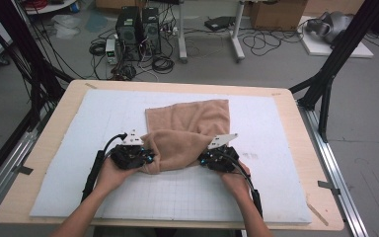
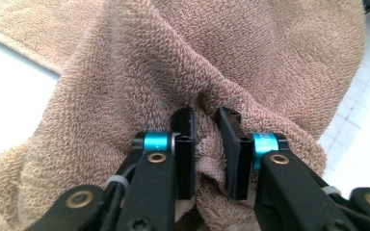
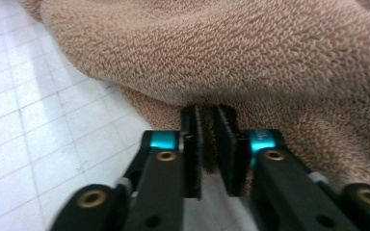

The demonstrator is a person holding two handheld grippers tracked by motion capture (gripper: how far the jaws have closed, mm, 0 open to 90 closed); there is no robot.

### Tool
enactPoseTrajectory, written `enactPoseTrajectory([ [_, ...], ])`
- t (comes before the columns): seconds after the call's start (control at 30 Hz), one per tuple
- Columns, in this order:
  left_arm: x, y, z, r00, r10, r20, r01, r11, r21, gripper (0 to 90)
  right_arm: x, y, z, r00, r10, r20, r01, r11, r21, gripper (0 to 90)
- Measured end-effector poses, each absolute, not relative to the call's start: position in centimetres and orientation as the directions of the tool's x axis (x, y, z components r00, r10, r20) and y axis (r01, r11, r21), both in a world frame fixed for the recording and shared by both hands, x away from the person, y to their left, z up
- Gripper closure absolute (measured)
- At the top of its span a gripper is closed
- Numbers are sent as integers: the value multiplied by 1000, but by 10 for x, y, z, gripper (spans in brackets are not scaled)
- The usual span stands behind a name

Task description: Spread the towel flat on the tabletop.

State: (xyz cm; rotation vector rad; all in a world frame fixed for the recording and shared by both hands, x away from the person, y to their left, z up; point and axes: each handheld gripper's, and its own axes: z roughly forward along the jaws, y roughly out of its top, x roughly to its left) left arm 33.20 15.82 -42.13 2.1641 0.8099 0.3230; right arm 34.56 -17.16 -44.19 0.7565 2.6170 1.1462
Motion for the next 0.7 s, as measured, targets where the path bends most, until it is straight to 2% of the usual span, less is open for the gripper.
enactPoseTrajectory([
  [0.43,320,188,-374,756,651,-70,406,-383,830,815,330,-196,-395,-898,438,36,316,588,745,872],
  [0.7,319,193,-341,774,628,-80,372,-350,860,811,317,-202,-349,-905,424,-38,239,579,780,872],
])
